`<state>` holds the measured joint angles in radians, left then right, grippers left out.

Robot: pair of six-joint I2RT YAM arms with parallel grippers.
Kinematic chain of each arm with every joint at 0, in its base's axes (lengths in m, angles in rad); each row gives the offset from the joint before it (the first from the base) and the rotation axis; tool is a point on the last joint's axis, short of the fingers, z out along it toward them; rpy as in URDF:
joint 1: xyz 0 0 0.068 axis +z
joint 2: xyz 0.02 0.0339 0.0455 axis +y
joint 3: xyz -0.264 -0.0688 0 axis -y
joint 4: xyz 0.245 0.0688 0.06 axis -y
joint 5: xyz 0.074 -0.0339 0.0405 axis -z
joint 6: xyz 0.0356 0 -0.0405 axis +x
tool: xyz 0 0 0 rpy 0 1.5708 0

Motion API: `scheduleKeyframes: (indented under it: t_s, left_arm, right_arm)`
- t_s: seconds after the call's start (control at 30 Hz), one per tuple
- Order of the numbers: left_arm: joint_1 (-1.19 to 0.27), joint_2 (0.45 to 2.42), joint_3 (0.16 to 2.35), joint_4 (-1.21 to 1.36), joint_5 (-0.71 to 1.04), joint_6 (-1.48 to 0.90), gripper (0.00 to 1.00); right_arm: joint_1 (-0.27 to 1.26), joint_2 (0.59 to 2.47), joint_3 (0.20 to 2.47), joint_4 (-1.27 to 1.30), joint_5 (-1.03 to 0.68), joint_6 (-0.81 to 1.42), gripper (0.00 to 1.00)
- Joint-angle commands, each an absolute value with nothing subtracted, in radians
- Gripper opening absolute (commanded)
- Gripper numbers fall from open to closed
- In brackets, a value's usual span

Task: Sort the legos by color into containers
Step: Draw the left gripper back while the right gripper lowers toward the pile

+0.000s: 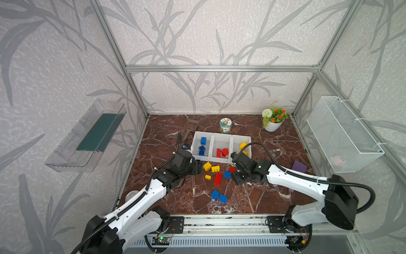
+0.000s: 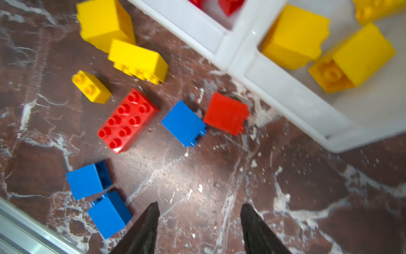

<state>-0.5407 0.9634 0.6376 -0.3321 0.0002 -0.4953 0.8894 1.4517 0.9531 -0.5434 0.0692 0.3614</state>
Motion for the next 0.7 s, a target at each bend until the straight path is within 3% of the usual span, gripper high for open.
scheduleKeyframes:
  t_s: [0.0, 0.37, 0.67]
  left_arm:
    - [-0.536, 0.931, 0.614, -0.353, -0.044, -0.54, 0.69]
    - [-0.536, 0.843, 0.559, -0.386, -0.038, -0.576, 0.69]
    - [-0.535, 0.801, 0.54, -0.4, -0.032, -0.593, 0.69]
  right_arm:
    - [0.894, 1.531, 1.018, -0.517, 0.024, 0.212, 0.61]
    - [0.88, 1.75, 1.158, -0.506, -0.039, 0.1, 0.61]
    - [0.839, 1.814, 1.182, -0.511, -0.061, 0.073, 0.57]
